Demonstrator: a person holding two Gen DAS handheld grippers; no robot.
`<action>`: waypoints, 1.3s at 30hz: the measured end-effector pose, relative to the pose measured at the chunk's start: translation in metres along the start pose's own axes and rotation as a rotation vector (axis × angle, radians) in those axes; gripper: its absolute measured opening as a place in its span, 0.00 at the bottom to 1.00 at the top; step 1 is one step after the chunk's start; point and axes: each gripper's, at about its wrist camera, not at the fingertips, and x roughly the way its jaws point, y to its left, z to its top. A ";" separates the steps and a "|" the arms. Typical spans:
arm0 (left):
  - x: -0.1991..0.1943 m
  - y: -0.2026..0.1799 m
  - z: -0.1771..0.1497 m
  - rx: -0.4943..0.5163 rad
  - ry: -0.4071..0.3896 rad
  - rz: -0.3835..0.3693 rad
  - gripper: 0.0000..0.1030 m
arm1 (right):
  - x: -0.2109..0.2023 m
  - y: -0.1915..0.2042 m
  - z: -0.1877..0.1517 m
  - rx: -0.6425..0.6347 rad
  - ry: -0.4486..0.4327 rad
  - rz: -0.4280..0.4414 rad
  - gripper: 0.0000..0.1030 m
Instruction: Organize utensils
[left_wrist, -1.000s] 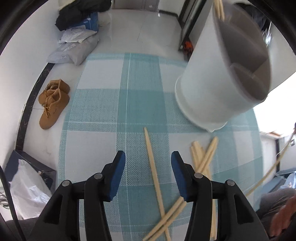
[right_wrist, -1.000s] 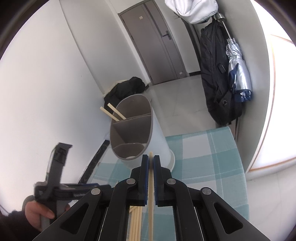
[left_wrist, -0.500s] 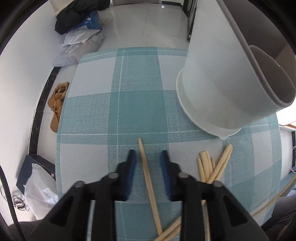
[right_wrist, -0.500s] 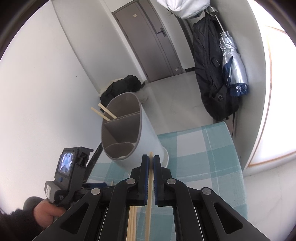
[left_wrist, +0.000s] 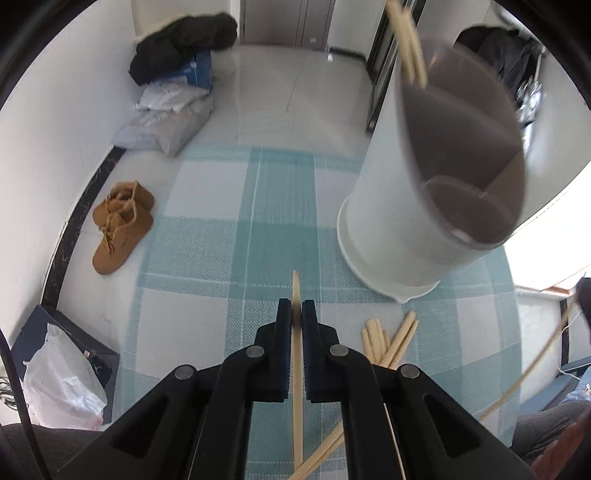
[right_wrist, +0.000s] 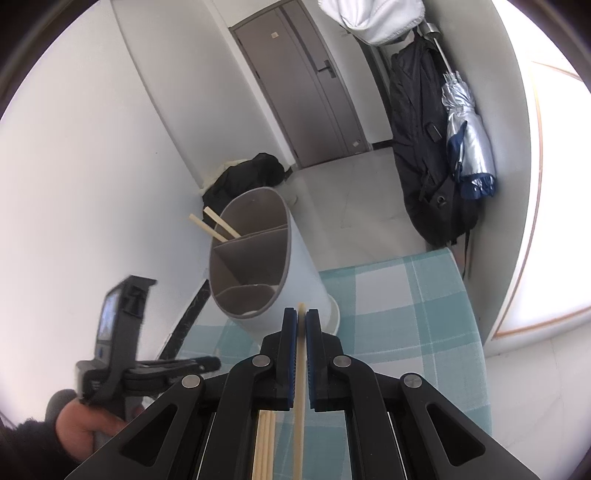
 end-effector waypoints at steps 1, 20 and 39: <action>-0.012 0.000 -0.001 0.002 -0.036 -0.006 0.01 | -0.001 0.001 0.000 -0.006 -0.003 0.000 0.04; -0.103 -0.031 -0.021 0.156 -0.334 -0.114 0.01 | -0.034 0.036 -0.009 -0.110 -0.135 0.034 0.04; -0.137 -0.051 -0.006 0.216 -0.312 -0.228 0.01 | -0.047 0.049 -0.003 -0.151 -0.186 0.002 0.04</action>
